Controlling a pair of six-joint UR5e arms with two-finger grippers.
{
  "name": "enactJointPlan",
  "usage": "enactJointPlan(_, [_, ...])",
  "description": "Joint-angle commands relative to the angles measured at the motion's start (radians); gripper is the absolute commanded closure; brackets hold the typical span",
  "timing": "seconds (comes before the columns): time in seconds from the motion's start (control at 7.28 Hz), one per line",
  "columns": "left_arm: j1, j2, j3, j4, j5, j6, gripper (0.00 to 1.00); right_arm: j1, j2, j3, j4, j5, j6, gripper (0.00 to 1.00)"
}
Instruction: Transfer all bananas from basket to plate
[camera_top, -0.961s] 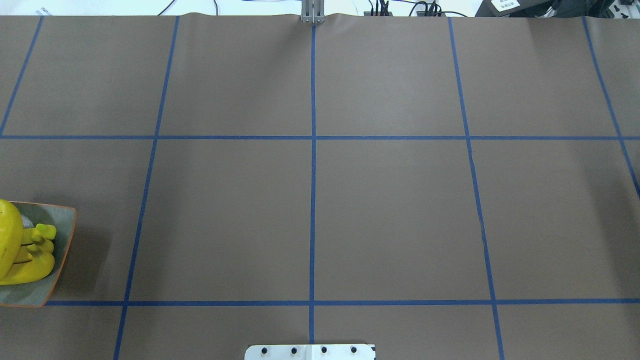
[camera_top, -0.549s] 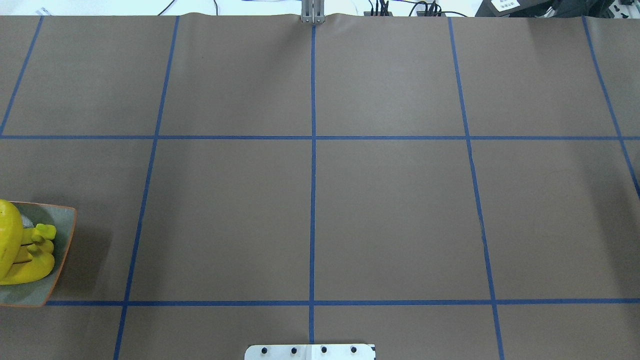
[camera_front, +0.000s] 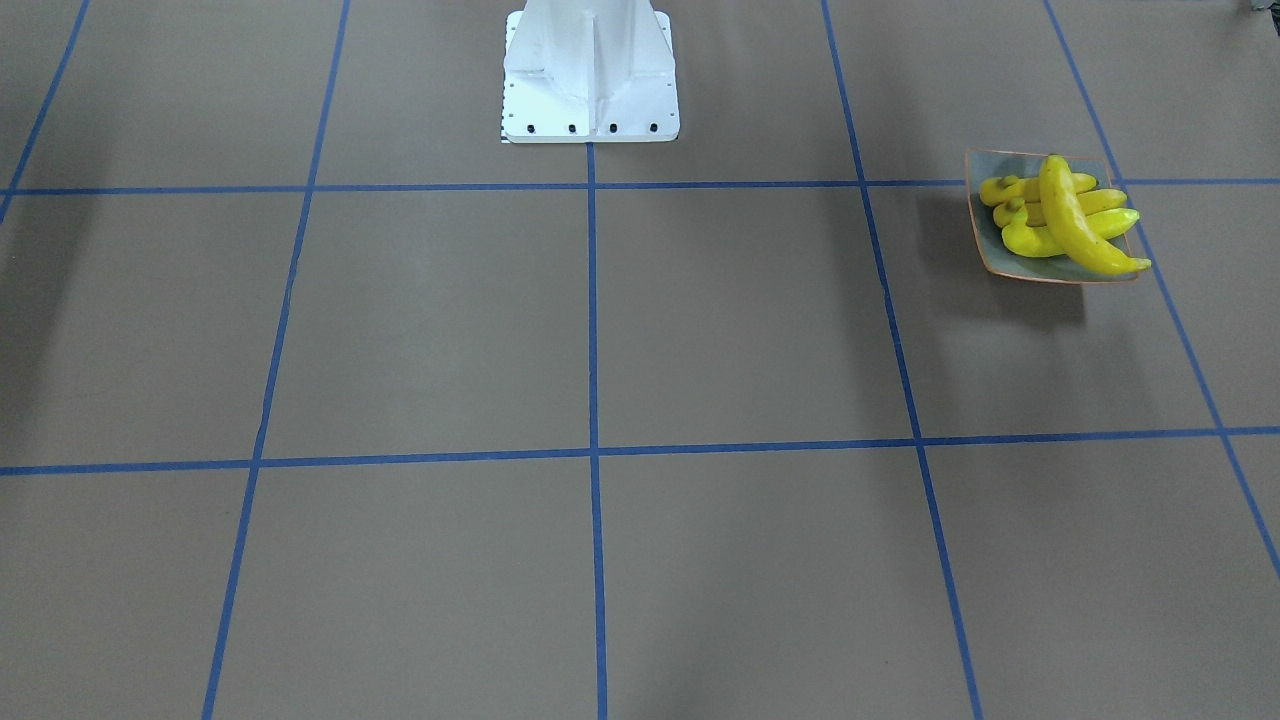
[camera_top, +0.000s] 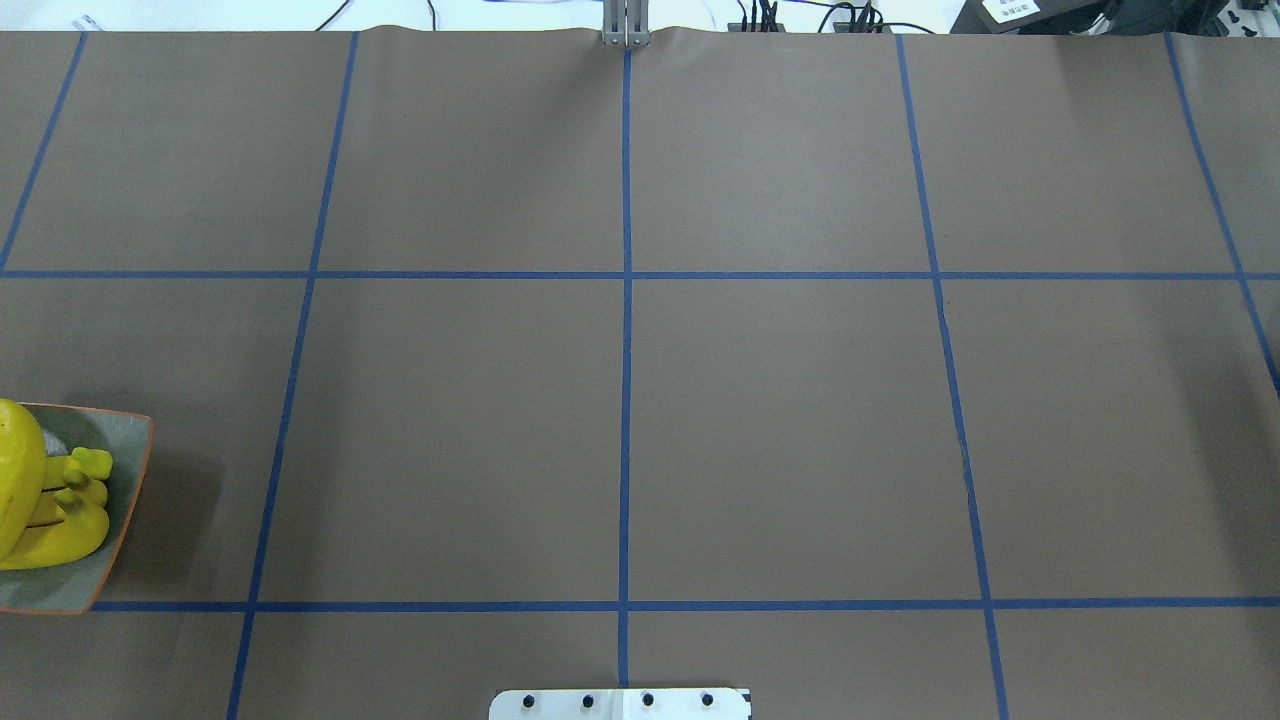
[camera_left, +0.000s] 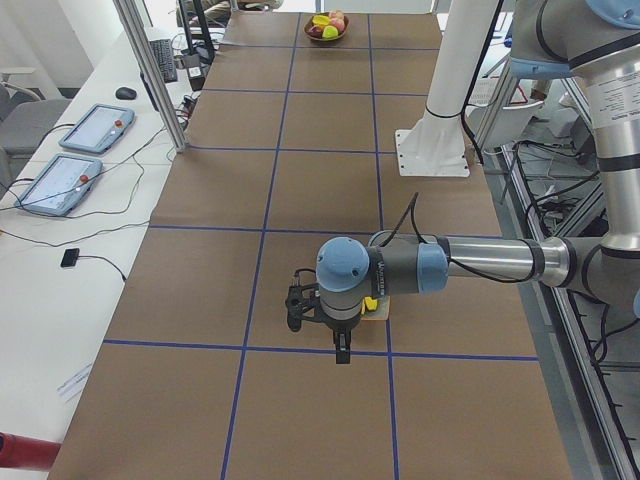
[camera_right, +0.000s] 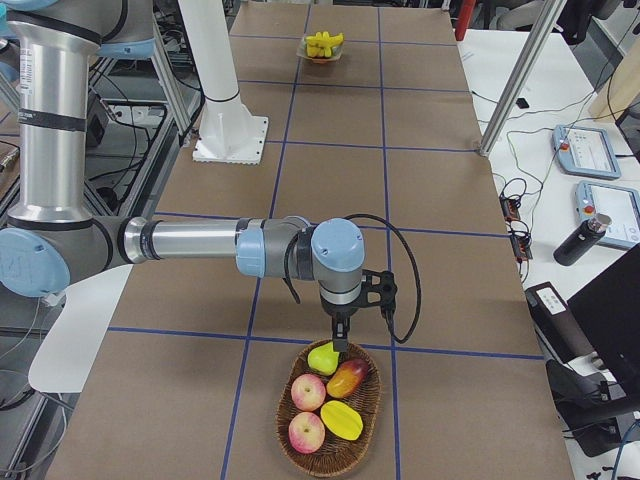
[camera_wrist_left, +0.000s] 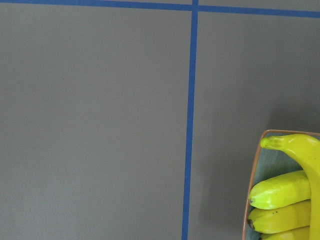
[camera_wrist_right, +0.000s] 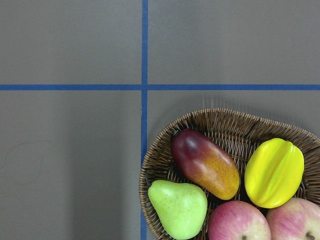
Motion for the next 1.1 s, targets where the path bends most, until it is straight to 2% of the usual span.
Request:
enactJointPlan(0.0, [0.001,0.011,-0.001,0.001,0.000,0.000,0.00,0.000,-0.002,0.004,0.000,-0.002,0.000,0.00])
enactJointPlan(0.96, [0.005,-0.006,-0.009,-0.003,-0.002,0.000,0.00,0.000,-0.002,0.004,-0.001,-0.003,0.002,0.00])
